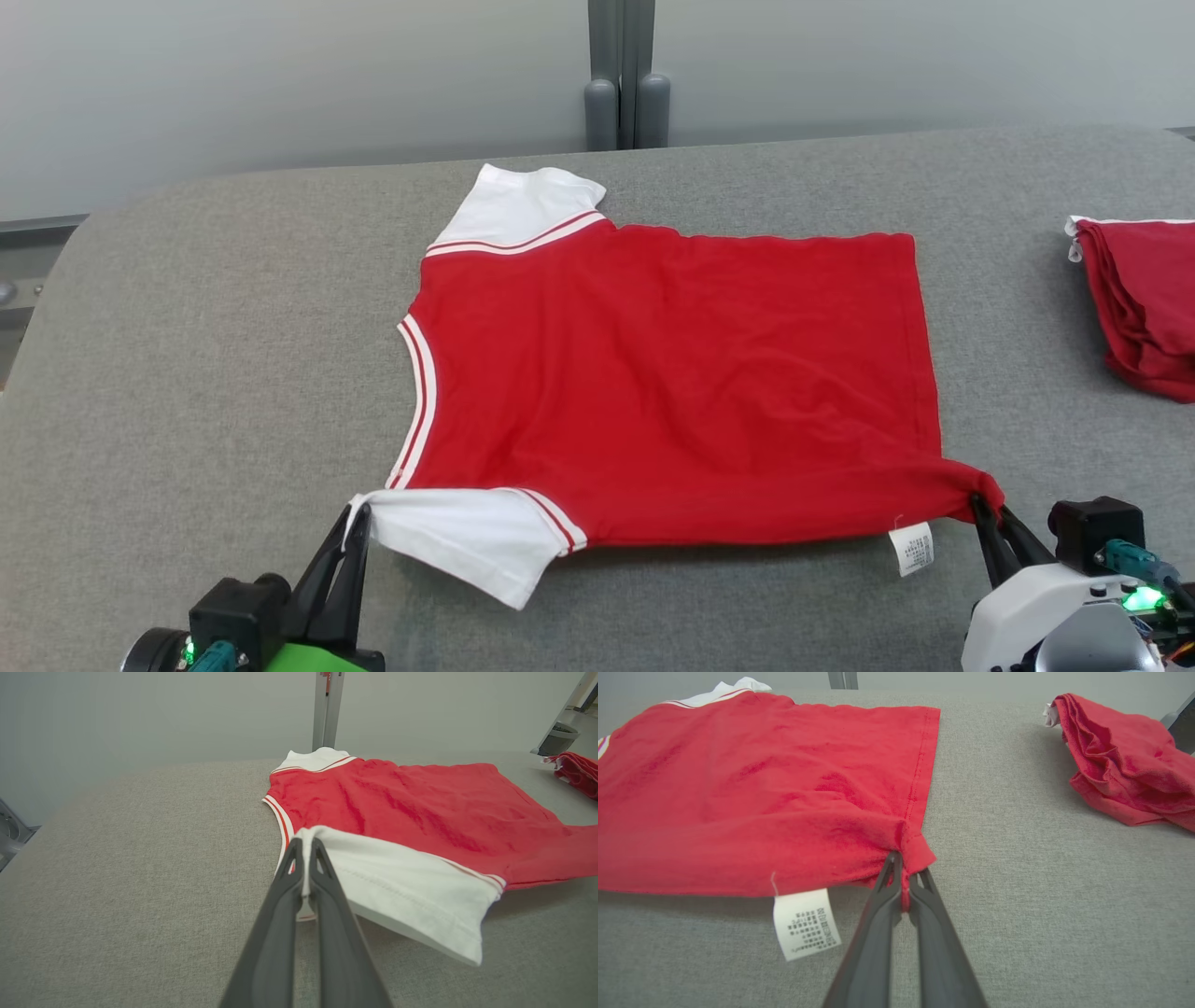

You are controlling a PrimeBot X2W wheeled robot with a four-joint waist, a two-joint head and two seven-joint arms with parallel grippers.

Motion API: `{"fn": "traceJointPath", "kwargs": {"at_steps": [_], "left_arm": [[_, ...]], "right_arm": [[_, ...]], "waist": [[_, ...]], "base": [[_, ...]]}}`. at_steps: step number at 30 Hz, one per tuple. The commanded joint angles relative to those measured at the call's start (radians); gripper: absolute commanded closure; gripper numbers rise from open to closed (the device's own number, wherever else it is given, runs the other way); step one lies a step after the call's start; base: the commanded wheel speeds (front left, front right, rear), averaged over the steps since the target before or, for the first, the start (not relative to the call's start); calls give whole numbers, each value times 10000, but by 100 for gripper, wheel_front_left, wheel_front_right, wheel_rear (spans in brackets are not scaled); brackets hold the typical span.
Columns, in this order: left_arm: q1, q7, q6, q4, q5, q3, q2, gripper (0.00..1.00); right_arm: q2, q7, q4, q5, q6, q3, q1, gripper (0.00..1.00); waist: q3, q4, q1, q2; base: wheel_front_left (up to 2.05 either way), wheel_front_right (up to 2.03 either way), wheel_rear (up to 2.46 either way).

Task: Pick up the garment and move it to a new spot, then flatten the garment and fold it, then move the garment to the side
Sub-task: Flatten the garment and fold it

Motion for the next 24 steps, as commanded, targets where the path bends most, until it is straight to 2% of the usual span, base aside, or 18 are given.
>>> {"fn": "traceJointPath", "kwargs": {"at_steps": [1, 12, 24], "left_arm": [[-307, -100, -107, 191, -41, -26, -70, 100], [-2573, -963, -750, 2243, 326, -254, -578, 100], [-5428, -1570, -1168, 4445, 1131, -563, -1257, 100]], "right_arm": [[-32, -11, 141, -64, -17, 53, -185, 100], [-33, 318, 1292, -183, -17, 494, -1435, 100], [-31, -304, 2039, -191, -17, 130, -2968, 100]], "waist": [[71, -63, 1, 0], [873, -344, 1, 0], [1839, -603, 1, 0]], "base": [[0, 0, 0], [0, 0, 0], [0, 0, 0]]}}
